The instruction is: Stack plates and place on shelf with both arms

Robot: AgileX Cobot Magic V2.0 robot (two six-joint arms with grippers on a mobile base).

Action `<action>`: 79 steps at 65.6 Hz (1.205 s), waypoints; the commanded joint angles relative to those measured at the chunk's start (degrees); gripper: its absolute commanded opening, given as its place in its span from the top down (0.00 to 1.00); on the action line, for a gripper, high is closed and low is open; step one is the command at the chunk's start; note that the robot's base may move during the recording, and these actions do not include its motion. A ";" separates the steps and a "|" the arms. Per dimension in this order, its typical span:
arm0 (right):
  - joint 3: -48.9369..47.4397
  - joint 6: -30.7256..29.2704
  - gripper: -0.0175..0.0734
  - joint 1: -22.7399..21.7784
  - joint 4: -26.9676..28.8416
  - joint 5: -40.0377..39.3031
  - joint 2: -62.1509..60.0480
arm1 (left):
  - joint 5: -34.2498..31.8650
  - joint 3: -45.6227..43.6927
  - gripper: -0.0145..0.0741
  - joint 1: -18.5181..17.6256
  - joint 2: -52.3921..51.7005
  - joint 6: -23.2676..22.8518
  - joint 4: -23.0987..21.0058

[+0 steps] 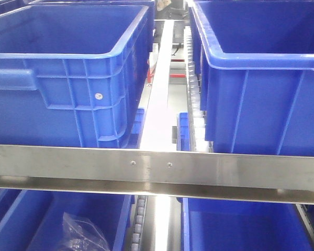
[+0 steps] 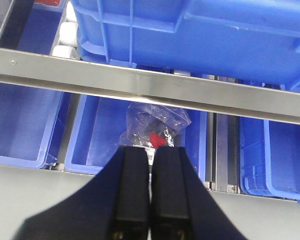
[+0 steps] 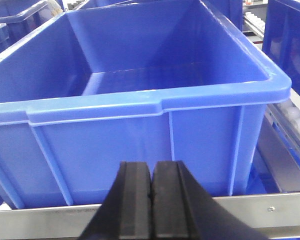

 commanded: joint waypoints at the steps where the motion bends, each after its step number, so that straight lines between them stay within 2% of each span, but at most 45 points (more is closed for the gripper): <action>1: 0.11 -0.02 0.75 -0.07 -0.12 -5.44 -1.08 | -4.07 -1.68 0.72 -0.05 -0.21 -0.63 0.03; 60: 0.11 -0.02 0.75 -0.07 -0.12 -5.10 -1.08 | -4.07 -1.68 0.72 -0.05 -0.21 -0.63 0.03; 66: 0.11 -0.02 0.75 -0.07 -0.12 -5.10 -1.08 | -5.87 -1.68 0.72 -0.05 -0.49 -0.51 3.99; 79: 0.11 -0.02 0.75 -0.07 -0.12 -5.10 -1.08 | -11.14 2.61 0.72 -0.05 -12.85 -0.51 4.89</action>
